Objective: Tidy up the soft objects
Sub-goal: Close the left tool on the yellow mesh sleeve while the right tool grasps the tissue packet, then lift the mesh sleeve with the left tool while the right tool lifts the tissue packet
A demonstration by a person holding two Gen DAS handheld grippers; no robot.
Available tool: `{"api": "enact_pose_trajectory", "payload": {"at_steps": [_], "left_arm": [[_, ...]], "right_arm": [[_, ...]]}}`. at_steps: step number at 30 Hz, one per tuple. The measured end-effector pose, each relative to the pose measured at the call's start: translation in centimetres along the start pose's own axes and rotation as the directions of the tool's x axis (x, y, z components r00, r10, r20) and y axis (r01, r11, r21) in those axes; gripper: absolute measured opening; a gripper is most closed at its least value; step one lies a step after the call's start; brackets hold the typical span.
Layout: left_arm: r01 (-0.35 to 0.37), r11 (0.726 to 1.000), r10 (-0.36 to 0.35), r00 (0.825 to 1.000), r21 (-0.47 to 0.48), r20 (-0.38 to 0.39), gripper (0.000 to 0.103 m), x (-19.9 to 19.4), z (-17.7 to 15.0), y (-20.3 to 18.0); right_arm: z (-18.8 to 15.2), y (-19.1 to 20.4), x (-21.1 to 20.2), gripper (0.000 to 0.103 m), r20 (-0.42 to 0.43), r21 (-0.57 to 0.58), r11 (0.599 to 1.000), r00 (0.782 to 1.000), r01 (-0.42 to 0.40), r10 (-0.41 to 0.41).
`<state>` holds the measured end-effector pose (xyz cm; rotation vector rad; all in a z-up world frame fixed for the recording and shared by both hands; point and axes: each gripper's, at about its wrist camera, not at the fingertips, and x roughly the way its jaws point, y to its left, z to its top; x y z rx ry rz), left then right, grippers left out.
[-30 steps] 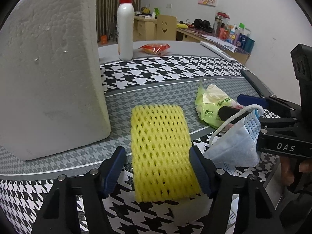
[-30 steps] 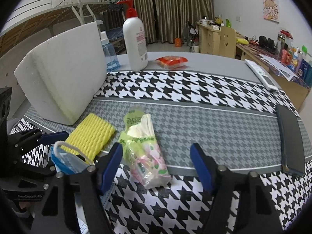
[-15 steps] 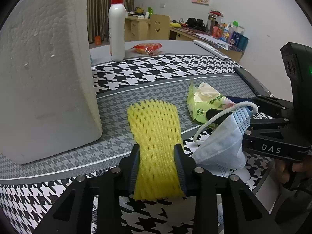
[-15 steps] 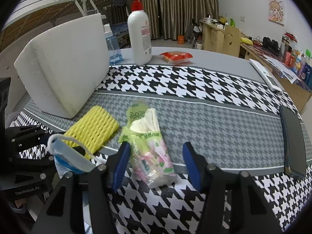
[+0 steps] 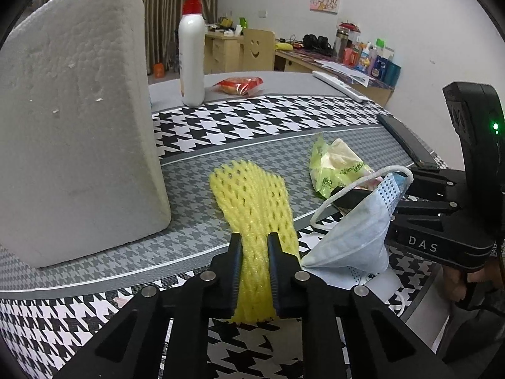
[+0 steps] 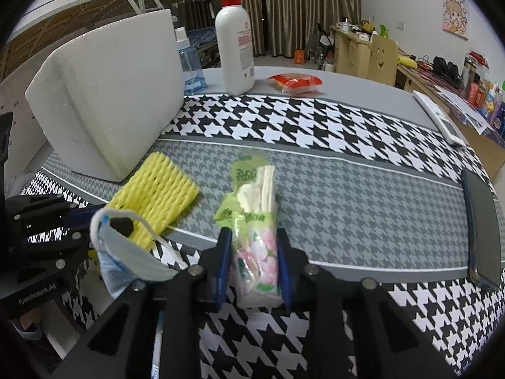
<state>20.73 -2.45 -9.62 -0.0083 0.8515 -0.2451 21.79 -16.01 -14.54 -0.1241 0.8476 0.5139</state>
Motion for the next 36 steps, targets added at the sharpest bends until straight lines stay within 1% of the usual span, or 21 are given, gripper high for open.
{"api": "enact_pose_trajectory", "payload": {"at_steps": [4,13,21,26,36], "left_arm": [[-0.001,1.000,0.001,1.000,-0.001,0.006,0.012,-0.3,0.0,0.1],[0.001,1.000,-0.001,0.999,0.006,0.038,0.011,-1.2,0.0,0.0],[-0.013,1.000,0.013,0.997,0.004,0.078,0.011,-2.7,0.0,0.1],[-0.012,1.000,0.011,0.995,0.006,0.104,0.011,-3.7,0.1,0.0],[-0.037,0.999,0.035,0.990,0.007,0.139,0.011,-5.2,0.1,0.0]], "right_arm": [[0.1,0.0,-0.9,0.030,0.025,0.003,1.000,1.000,-0.010,0.010],[0.3,-0.4,-2.9,0.030,0.073,0.019,0.999,0.997,0.027,-0.029],[0.6,0.3,-4.2,0.030,0.107,0.009,0.999,0.994,0.033,-0.033],[0.6,0.5,-5.3,0.030,0.136,0.020,0.999,0.989,0.050,-0.053],[0.5,1.6,-6.6,0.030,0.170,-0.002,0.999,0.985,0.041,-0.040]]}}
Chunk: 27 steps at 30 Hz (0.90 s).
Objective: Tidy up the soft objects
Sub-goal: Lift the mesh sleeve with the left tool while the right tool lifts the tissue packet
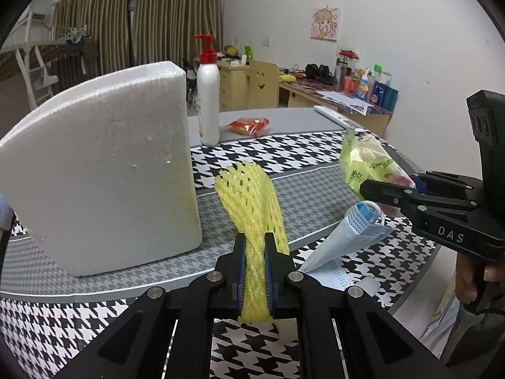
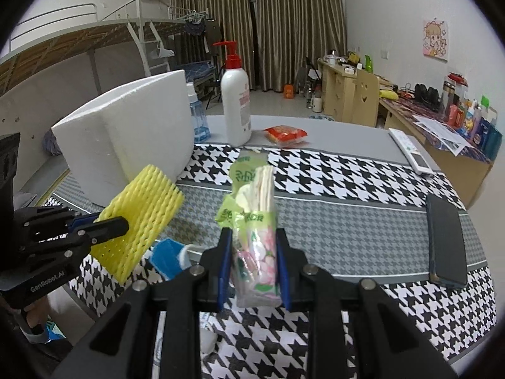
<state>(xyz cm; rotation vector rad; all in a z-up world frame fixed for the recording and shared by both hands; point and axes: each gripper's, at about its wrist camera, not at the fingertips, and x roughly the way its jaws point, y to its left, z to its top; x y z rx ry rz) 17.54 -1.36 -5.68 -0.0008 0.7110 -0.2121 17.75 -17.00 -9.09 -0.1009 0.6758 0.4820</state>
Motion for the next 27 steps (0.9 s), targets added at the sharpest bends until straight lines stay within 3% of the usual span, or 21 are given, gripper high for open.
{"api": "enact_pose_trajectory", "payload": {"at_steps": [17,27], "left_arm": [[-0.005,1.000,0.006,0.999,-0.010,0.054,0.011,-2.2,0.5,0.4],[-0.053,0.999,0.053,0.993,-0.003,0.109,0.011,-4.2,0.8,0.7]], "right_arm": [[0.4,0.7,-1.6,0.030,0.066,-0.018,1.000,0.998,-0.019,0.020],[1.1,1.2,-2.9,0.030,0.128,-0.023,0.999,0.991,-0.022,0.025]]}}
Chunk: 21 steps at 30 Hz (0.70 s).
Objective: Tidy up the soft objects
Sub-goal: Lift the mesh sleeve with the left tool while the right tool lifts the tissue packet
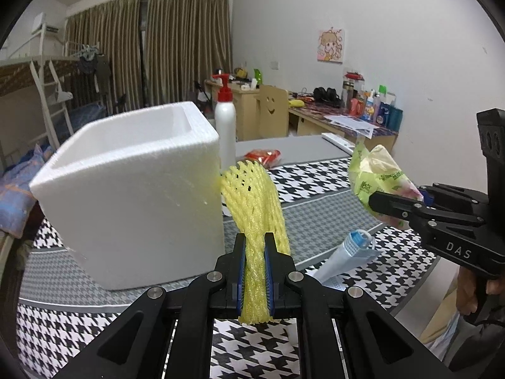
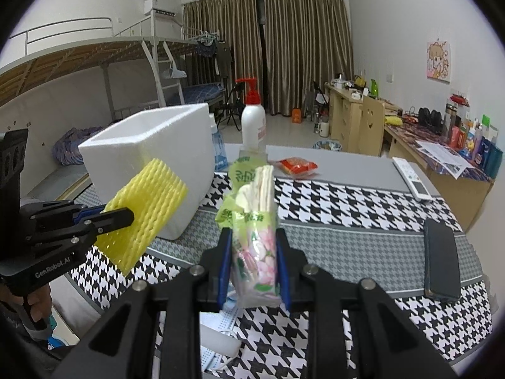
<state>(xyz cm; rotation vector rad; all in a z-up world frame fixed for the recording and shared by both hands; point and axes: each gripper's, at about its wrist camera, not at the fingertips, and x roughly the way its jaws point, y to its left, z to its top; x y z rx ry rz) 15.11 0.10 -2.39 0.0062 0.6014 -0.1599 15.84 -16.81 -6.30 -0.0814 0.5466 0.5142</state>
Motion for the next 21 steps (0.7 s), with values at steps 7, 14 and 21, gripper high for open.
{"api": "enact_pose_trajectory", "payload": {"at_steps": [7,14,21], "left_arm": [[-0.005,1.000,0.004,0.998,0.015,0.063,0.011,-1.1,1.2,0.2],[-0.010,1.000,0.007,0.993,0.025,0.117,0.011,-1.8,1.8,0.3],[-0.046,0.999,0.042,0.988,0.024,0.145,0.011,-2.7,2.2,0.5]], "right_arm": [[0.9,0.4,-0.3,0.030,0.033,-0.004,1.000,0.999,-0.014,0.014],[1.4,0.8,-0.2,0.030,0.046,-0.020,0.999,0.999,-0.027,0.028],[1.9,1.4,-0.5,0.030,0.068,-0.031,0.999,0.997,-0.039,0.041]]}}
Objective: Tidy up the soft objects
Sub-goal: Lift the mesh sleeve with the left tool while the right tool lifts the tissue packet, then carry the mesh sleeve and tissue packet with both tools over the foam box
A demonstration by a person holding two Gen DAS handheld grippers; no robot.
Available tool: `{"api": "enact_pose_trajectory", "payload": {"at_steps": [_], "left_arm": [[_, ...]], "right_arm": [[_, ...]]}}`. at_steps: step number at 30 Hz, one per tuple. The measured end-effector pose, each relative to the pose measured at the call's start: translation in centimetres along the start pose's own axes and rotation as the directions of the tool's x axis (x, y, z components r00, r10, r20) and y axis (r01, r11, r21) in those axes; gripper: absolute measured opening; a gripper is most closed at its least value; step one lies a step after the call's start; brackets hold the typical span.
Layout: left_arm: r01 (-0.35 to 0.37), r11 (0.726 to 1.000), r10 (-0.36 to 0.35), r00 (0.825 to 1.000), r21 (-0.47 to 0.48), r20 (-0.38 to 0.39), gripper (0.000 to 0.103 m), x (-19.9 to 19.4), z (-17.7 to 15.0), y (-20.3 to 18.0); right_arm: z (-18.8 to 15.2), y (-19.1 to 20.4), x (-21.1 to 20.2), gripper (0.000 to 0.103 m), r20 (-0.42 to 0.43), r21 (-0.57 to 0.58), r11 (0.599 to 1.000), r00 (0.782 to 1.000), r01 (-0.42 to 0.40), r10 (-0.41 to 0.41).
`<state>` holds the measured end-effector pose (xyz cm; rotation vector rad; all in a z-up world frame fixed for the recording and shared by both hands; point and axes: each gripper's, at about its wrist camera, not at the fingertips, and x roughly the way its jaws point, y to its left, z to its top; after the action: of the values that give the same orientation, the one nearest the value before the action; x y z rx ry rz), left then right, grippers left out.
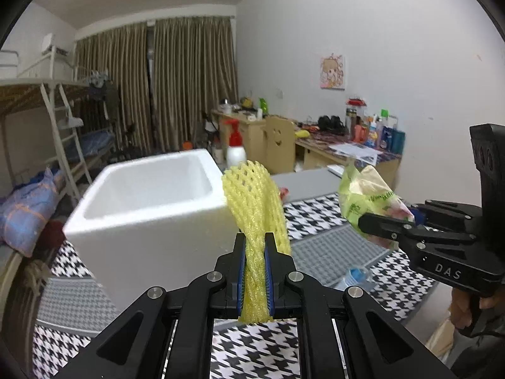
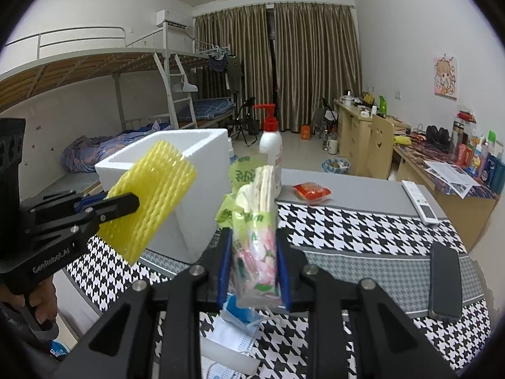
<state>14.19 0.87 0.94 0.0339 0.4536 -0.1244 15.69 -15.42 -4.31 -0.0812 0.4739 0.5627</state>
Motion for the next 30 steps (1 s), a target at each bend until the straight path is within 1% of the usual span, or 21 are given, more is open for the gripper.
{"api": "enact_pose_trajectory", "payload": {"at_steps": [6,10,15,30], "left_arm": [[-0.006,1.000,0.006,0.999,0.008,0.032,0.011,-0.8,0.9,0.0],[0.016,1.000,-0.016,0.999,0.003,0.044,0.011,-1.0,1.6,-0.1],[0.012,1.000,-0.012,0.998,0.004,0.057,0.011,-1.2,2.1,0.1],[-0.024,1.000,0.024,0.994,-0.003,0.103,0.011,-1.8,3.7,1.0]], "right_arm": [[0.6,0.3,-0.3,0.030,0.019,-0.007,1.000,1.000,-0.002,0.003],[0.9,0.3,-0.5,0.030,0.030,-0.014,1.000,1.000,-0.005,0.005],[1.5,0.6,-0.8,0.030,0.050,-0.022,1.000,0.999,-0.008,0.009],[2.8,1.2,-1.0,0.030,0.083,-0.039,0.999,0.996,-0.018,0.021]]}}
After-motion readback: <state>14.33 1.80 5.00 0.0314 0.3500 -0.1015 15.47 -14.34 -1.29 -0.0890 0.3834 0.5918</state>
